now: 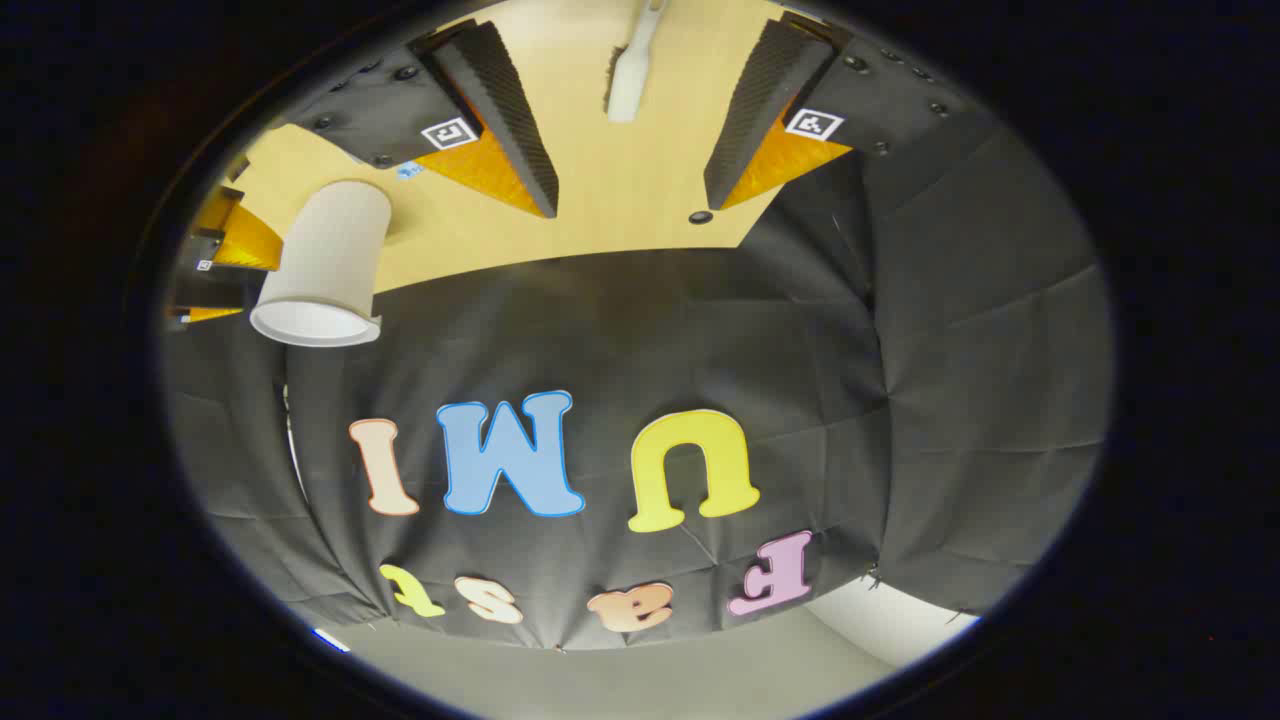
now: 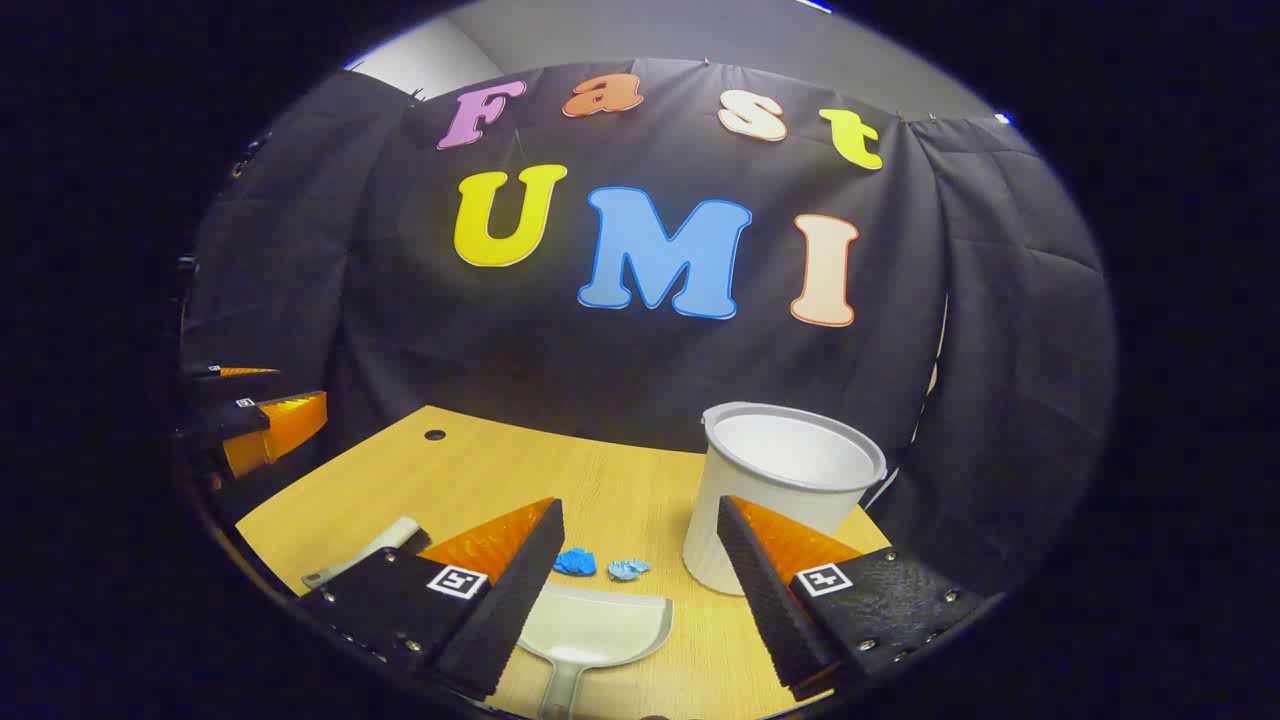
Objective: Pick up the small broom and dustpan from the desktop, sweep the trash into the dustpan with the broom, and then empty the trash into the garbage bin.
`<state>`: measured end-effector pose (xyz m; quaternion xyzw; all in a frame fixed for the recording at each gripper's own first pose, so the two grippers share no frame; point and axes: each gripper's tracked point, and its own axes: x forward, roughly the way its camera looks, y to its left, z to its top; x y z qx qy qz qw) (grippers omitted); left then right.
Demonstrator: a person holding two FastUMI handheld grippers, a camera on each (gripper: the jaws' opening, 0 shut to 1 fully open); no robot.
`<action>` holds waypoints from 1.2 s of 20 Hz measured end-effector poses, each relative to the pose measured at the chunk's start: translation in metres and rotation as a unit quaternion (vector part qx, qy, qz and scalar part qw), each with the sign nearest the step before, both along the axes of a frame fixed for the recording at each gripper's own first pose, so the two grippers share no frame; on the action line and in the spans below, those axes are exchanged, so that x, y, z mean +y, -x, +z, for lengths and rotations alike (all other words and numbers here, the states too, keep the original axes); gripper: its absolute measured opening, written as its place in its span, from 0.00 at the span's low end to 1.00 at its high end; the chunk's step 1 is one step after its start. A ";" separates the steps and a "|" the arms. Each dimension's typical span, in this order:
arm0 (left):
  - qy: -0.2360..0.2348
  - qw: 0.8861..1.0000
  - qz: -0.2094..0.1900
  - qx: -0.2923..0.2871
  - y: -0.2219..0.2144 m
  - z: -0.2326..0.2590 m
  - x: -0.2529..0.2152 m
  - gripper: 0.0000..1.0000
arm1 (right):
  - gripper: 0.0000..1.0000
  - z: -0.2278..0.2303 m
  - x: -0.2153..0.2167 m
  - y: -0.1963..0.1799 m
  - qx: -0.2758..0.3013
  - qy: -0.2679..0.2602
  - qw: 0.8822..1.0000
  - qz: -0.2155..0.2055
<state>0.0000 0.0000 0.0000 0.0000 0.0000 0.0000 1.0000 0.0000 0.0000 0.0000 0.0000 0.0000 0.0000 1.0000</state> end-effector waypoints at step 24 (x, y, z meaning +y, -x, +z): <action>-0.028 0.993 0.003 0.114 -0.007 -0.081 0.002 0.96 | 0.96 -0.096 0.009 -0.012 0.176 -0.037 0.984 0.009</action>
